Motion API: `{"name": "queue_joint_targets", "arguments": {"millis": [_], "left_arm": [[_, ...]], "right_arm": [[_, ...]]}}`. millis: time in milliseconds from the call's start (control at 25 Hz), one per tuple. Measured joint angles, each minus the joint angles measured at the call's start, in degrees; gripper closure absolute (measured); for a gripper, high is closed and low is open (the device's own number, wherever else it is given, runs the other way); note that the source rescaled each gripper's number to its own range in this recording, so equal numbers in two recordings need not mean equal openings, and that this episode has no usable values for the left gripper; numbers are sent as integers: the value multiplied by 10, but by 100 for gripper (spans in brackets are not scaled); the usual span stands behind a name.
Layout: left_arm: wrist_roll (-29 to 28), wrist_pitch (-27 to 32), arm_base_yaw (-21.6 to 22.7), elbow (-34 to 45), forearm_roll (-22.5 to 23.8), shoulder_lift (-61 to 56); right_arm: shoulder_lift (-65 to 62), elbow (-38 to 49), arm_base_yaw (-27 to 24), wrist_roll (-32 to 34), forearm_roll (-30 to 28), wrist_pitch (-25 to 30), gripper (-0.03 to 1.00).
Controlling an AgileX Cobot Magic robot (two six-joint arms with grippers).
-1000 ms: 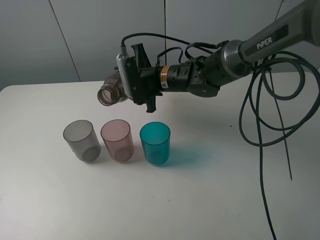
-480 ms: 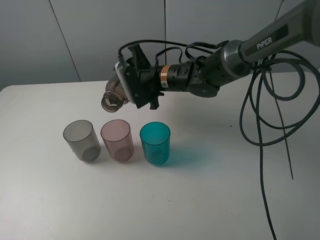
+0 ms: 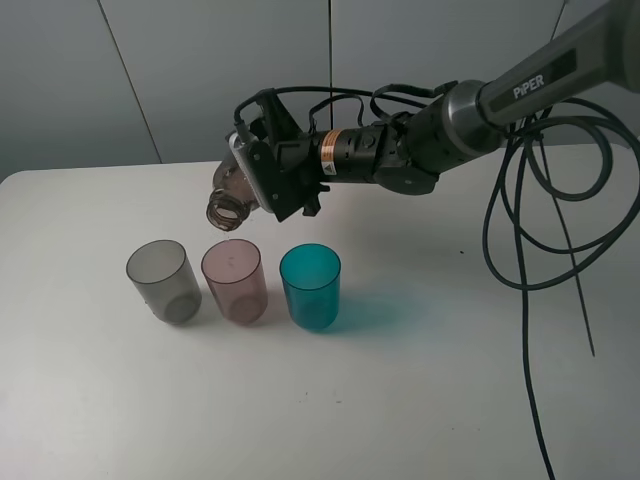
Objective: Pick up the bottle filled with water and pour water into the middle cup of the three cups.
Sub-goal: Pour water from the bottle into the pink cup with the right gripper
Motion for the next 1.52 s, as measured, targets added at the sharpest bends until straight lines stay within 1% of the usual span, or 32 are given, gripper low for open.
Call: {"name": "queue_joint_targets", "arguments": {"millis": [440, 800, 1200, 1520], "left_arm": [[0, 0, 0, 0, 0, 0], [0, 0, 0, 0, 0, 0], [0, 0, 0, 0, 0, 0], [0, 0, 0, 0, 0, 0]], "right_arm": [[0, 0, 0, -55, 28, 0, 97], [0, 0, 0, -92, 31, 0, 97], [0, 0, 0, -136, 45, -16, 97], [0, 0, 0, -169, 53, -41, 97]]}}
